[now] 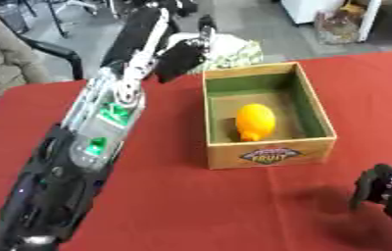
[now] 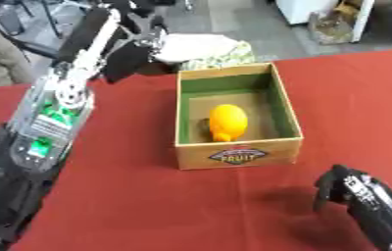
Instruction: Pick up objects on the table and place them in the box.
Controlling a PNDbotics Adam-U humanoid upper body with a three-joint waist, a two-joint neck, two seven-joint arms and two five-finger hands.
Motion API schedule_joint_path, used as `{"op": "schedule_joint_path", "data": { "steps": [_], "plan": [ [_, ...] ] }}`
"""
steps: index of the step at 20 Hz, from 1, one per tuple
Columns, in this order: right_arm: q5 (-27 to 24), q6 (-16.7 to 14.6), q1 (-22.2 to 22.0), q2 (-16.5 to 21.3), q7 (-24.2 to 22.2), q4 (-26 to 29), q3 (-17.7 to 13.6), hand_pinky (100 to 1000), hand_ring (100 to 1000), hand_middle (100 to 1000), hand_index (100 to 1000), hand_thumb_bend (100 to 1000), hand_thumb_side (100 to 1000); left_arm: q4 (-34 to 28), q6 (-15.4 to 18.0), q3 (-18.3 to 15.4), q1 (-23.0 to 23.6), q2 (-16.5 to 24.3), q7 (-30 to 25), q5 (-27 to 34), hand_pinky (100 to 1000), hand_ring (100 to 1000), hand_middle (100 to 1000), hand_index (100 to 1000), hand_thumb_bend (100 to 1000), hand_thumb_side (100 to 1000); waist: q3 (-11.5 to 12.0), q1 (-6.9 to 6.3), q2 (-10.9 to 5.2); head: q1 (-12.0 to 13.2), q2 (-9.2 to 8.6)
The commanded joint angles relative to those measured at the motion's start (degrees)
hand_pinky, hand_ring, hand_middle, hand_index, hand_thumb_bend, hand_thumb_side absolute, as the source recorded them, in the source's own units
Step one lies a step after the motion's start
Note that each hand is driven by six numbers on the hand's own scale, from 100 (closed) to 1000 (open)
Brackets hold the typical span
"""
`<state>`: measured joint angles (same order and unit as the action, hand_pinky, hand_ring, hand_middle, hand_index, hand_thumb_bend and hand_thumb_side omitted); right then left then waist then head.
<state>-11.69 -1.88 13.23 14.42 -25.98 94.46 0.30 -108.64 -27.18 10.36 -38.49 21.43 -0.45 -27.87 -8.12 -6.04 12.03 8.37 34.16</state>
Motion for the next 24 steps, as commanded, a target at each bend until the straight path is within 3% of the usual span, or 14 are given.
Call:
{"op": "schedule_joint_path", "data": {
  "steps": [1,5,9,17,24],
  "plan": [
    [-0.1,-0.2,0.3,1.0,0.5,1.5,-0.6,429,419,382,555,100,745,-5.0,1.6,-1.8,2.9,3.2,7.1,9.5,647,639,664,778,100,731,0.3,0.48,-0.9,-0.2,-0.43],
    [-0.2,-0.2,0.3,1.0,0.8,1.6,-0.9,429,419,382,555,100,739,-5.9,4.9,-2.8,8.8,3.3,14.2,16.6,625,613,630,755,100,763,0.8,0.67,-1.12,-0.2,0.44],
    [-0.3,-0.3,0.1,0.9,0.9,1.6,-0.9,429,420,381,555,100,736,-5.9,6.9,-3.2,12.9,1.8,18.0,20.0,619,605,621,747,100,796,1.3,0.92,-1.6,0.0,1.79],
    [-0.4,-0.4,0.1,0.9,1.0,1.5,-1.0,429,420,381,555,100,737,-6.0,8.6,-3.4,18.1,-1.8,21.1,23.2,610,594,608,730,100,867,1.6,1.13,-1.57,1.1,5.17],
    [-0.2,-0.3,0.0,0.9,1.0,1.5,-1.0,428,421,381,554,100,737,-6.0,8.4,-3.1,19.4,-2.6,20.9,23.7,611,596,611,729,100,882,1.6,1.0,-1.41,1.5,6.09]
  ]
}}
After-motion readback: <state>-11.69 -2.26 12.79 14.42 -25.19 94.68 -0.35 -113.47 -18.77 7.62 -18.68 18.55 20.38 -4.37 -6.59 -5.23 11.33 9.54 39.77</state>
